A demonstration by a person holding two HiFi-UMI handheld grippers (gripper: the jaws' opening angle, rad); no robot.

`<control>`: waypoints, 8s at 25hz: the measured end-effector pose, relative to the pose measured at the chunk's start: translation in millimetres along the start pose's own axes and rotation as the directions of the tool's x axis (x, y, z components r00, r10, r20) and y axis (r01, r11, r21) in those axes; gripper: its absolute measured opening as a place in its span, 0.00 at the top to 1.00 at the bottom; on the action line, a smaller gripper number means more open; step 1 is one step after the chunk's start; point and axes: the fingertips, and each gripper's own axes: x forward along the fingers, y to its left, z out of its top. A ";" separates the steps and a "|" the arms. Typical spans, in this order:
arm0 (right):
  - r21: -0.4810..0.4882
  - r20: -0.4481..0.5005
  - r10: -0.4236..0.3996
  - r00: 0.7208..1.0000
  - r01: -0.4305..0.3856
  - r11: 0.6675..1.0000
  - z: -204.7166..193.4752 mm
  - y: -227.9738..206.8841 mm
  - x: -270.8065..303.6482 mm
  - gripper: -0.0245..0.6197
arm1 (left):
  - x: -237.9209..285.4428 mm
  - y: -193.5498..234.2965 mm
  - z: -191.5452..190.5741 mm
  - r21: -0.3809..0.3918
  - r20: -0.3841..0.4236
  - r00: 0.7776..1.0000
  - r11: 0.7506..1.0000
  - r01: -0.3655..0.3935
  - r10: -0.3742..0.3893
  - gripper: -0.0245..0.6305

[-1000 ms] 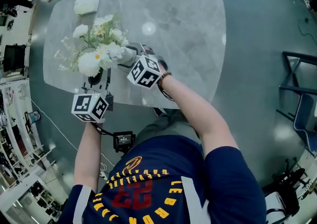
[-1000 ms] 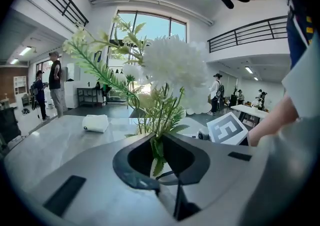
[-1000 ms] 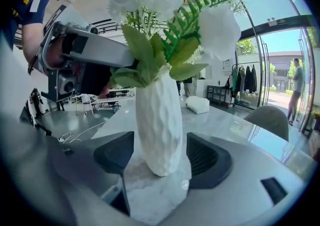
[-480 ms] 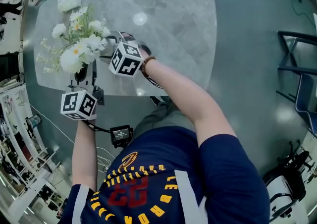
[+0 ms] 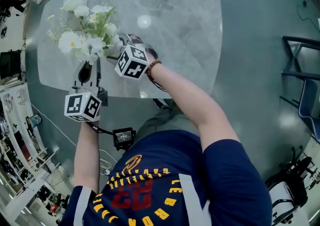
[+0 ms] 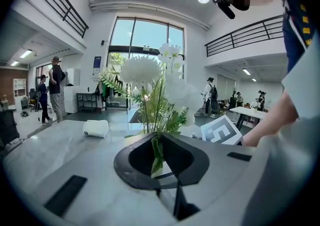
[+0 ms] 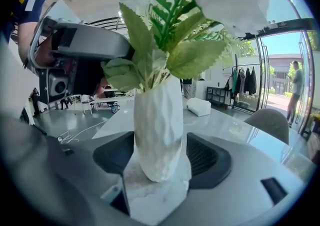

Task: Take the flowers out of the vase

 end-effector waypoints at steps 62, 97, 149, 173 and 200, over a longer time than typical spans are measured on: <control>-0.006 0.042 0.020 0.999 -0.020 1.000 9.5 16.8 -18.5 0.45 | -4.7 5.3 41.9 0.109 0.145 0.985 0.989 -0.105 0.088 0.92; -0.052 0.076 0.043 0.996 -0.039 0.998 39.7 29.7 -8.7 0.45 | -15.6 6.4 61.6 0.111 0.201 0.975 0.986 -0.124 0.100 0.92; -0.094 0.067 0.046 0.997 -0.040 0.995 33.7 36.2 -14.0 0.45 | -21.7 11.0 108.7 0.118 0.312 0.942 0.979 -0.168 0.124 0.93; -0.087 0.072 0.057 0.996 -0.051 0.995 36.4 43.2 -12.3 0.47 | -32.2 26.3 119.0 0.087 0.337 0.929 0.977 -0.193 0.154 0.93; -0.039 0.233 -0.011 0.972 0.020 0.999 88.4 44.3 -67.0 0.47 | -84.8 69.6 138.4 0.068 0.401 0.890 0.962 -0.266 0.217 0.93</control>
